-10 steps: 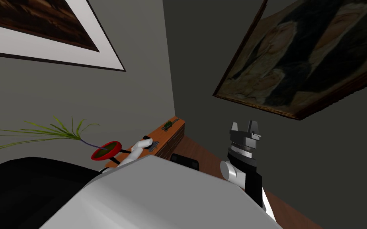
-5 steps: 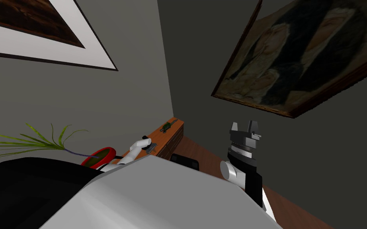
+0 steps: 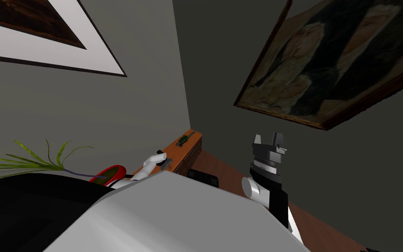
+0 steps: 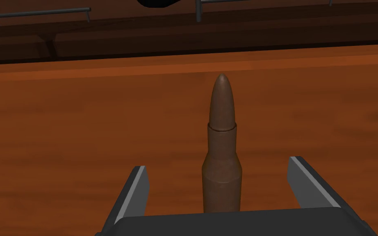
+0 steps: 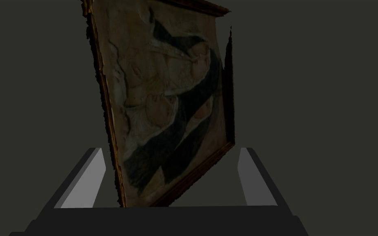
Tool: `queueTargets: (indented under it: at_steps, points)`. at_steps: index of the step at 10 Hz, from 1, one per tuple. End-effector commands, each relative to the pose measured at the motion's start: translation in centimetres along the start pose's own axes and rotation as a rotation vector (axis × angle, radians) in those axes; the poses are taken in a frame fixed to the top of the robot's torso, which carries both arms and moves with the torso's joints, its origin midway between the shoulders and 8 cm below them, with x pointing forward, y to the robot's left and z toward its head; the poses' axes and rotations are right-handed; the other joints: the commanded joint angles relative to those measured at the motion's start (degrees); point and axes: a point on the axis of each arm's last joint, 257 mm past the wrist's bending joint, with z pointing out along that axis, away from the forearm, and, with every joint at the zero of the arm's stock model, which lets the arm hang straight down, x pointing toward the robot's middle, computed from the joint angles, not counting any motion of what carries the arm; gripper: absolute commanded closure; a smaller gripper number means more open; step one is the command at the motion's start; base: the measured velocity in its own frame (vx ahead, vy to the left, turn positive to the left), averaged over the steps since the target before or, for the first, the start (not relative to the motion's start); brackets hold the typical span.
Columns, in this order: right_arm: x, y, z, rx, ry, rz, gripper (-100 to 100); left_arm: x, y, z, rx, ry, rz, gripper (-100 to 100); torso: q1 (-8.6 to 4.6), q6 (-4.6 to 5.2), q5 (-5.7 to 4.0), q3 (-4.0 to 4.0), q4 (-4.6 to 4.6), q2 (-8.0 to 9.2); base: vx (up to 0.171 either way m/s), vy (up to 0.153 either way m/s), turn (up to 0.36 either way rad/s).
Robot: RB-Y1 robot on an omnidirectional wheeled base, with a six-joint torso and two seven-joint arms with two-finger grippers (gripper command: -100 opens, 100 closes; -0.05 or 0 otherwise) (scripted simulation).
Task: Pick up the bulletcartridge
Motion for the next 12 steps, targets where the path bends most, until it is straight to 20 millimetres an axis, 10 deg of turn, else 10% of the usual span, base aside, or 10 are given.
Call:
queueTargets:
  at_steps: [1,3,4,8,9,10,12]
  points:
    - [0.0,0.0,0.0,0.0,0.0,0.0,0,0.8,0.0,0.8,0.001,-0.001,-0.006,-100,0.0,0.0,0.0,0.0,0.0,0.0,0.004,0.063,-0.03]
    - [0.0,0.0,0.0,0.0,0.0,0.0,0,1.0,0.0,0.9,0.0,0.0,-0.006,-100,0.03,0.0,0.01,-0.02,-0.01,-0.04,0.007,0.043,-0.022]
    - [0.0,0.0,0.0,0.0,0.0,0.0,0,1.0,0.0,1.0,0.001,-0.002,-0.008,100,-0.08,0.0,-0.02,-0.01,0.0,-0.03,0.001,0.005,0.001]
    - [0.0,0.0,0.0,0.0,0.0,0.0,0,1.0,0.0,1.0,0.0,-0.001,-0.007,100,-0.18,-0.01,-0.03,-0.01,0.01,-0.02,0.0,0.0,0.0]
    - [0.0,0.0,0.0,0.0,0.0,0.0,0,1.0,0.0,1.0,0.0,-0.001,-0.007,0,-0.18,-0.01,-0.03,-0.01,0.01,-0.02,0.0,0.0,0.0]
    - [0.0,0.0,0.0,0.0,0.0,0.0,0,0.0,0.0,0.1,0.001,-0.001,-0.002,100,-0.18,-0.01,-0.03,-0.01,0.01,-0.02,-0.002,-0.046,0.055]
    - [0.0,0.0,0.0,0.0,0.0,0.0,0,-0.4,0.0,-0.2,0.003,-0.005,0.0,100,-0.49,-0.04,-0.11,0.02,0.02,0.01,-0.002,-0.066,0.047]
